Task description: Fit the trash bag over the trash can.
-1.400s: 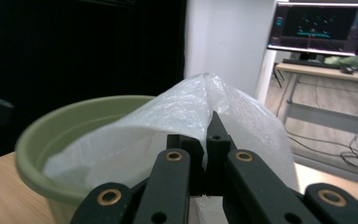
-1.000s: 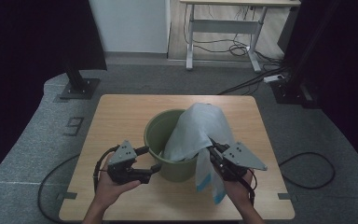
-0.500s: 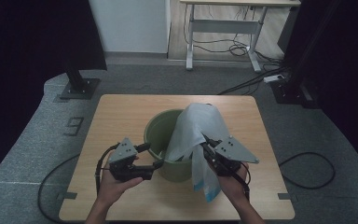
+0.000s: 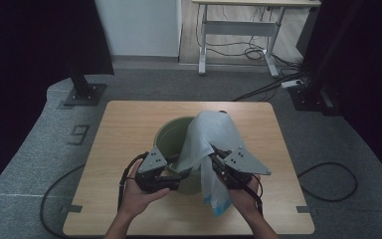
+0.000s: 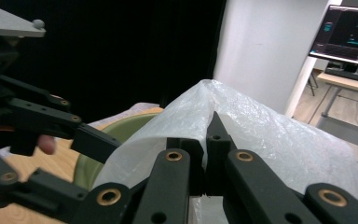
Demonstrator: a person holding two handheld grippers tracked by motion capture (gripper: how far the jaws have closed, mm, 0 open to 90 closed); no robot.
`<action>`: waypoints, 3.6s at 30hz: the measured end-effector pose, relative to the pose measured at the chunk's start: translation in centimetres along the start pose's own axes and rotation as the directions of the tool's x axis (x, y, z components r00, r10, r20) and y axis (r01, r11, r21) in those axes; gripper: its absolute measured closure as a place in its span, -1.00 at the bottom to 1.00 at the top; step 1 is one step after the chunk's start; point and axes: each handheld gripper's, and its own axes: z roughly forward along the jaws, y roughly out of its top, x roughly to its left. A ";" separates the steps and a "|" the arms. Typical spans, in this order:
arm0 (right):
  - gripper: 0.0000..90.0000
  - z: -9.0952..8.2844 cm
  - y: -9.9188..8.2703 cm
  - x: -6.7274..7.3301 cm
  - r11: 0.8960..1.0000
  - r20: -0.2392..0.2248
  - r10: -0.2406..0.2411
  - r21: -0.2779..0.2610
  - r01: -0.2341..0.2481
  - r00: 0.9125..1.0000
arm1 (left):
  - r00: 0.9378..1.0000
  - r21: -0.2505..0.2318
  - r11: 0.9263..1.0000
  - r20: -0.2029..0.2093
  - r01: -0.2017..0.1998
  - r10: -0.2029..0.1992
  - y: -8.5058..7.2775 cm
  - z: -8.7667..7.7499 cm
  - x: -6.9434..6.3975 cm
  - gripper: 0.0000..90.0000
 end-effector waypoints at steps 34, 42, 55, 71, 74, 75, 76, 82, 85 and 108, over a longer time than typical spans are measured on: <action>-0.14 -6.3 -8.7 2.3 0.996 0.017 0.086 -0.025 -0.085 0.996 | 0.992 -0.018 0.993 0.038 0.118 -0.118 0.2 0.8 1.4 0.82; -0.22 -5.7 -11.8 2.4 0.990 0.042 0.134 0.035 -0.135 0.990 | 0.991 -0.009 0.992 0.042 0.124 -0.124 0.1 1.0 1.6 0.83; -0.41 -2.8 -13.6 3.9 0.982 0.083 0.148 0.109 -0.156 0.986 | 0.991 0.000 0.992 0.046 0.126 -0.126 -0.2 1.2 1.6 0.83; 0.32 -1.1 -14.8 3.5 0.976 0.161 0.138 0.147 -0.162 0.977 | 0.990 0.006 0.991 0.057 0.131 -0.131 -0.6 0.5 2.0 0.87; 0.61 -1.4 -14.8 3.1 0.976 0.181 0.130 0.150 -0.158 0.975 | 0.990 0.008 0.992 0.060 0.129 -0.130 -0.7 0.5 2.0 0.87; 0.61 -1.4 -14.8 3.1 0.976 0.181 0.130 0.150 -0.158 0.975 | 0.990 0.008 0.992 0.060 0.129 -0.130 -0.7 0.5 2.0 0.87; 0.69 -1.6 -14.7 3.0 0.975 0.192 0.133 0.149 -0.163 0.972 | 0.990 0.009 0.992 0.060 0.128 -0.129 -0.7 0.5 1.9 0.87; 0.95 -3.1 -13.6 1.3 0.981 0.247 0.134 0.101 -0.163 0.960 | 0.990 0.011 0.992 0.060 0.124 -0.125 -0.8 0.4 2.0 0.87; 0.96 -4.2 -12.0 0.0 0.988 0.285 0.134 0.038 -0.151 0.949 | 0.991 0.010 0.992 0.056 0.124 -0.125 -0.8 0.3 2.1 0.87; 0.97 -2.8 -3.3 1.0 0.994 0.206 -0.005 -0.110 0.028 0.978 | 0.990 -0.067 0.989 0.067 0.130 -0.125 -0.3 -2.7 2.3 0.14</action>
